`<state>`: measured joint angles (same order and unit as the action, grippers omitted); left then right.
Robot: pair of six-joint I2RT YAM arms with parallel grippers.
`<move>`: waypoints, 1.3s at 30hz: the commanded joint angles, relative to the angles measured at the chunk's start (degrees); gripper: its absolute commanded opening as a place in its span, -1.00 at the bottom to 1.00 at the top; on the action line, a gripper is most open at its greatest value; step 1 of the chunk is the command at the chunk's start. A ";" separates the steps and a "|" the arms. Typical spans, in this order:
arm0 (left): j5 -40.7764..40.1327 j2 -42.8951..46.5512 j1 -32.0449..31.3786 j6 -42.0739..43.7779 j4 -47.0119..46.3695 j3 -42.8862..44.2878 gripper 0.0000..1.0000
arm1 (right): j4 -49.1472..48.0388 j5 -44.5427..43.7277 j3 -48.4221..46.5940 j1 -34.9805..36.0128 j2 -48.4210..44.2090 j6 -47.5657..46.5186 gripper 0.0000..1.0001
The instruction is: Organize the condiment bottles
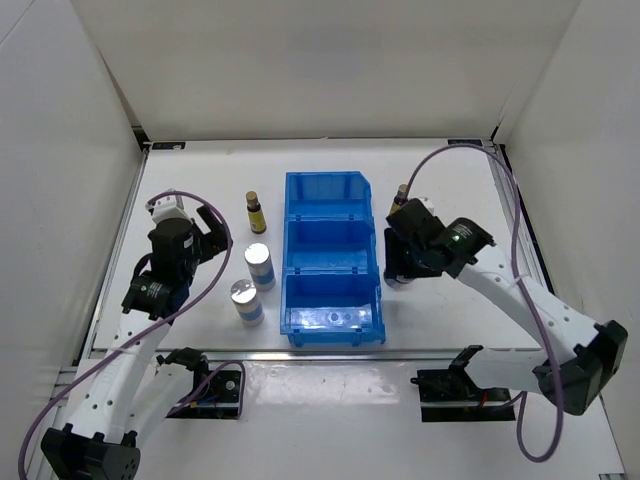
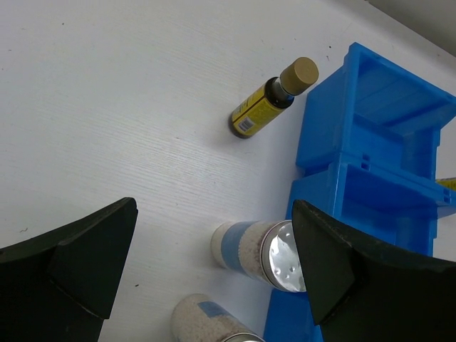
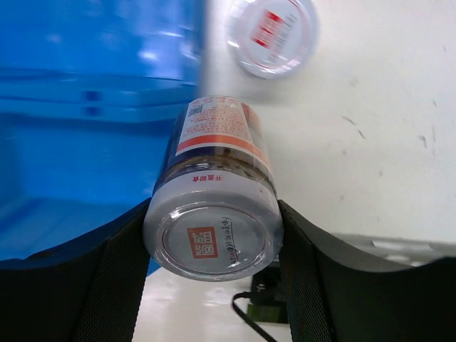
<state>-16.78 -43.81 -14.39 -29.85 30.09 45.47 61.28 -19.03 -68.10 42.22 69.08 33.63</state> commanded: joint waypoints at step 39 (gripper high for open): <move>-1.42 -0.66 -0.20 0.58 0.50 1.90 1.00 | 6.39 -16.37 -14.51 18.34 12.25 8.91 1.00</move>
<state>-17.39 -44.75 -14.39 -29.69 30.13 45.47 59.02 -25.93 -76.97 60.14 88.53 40.12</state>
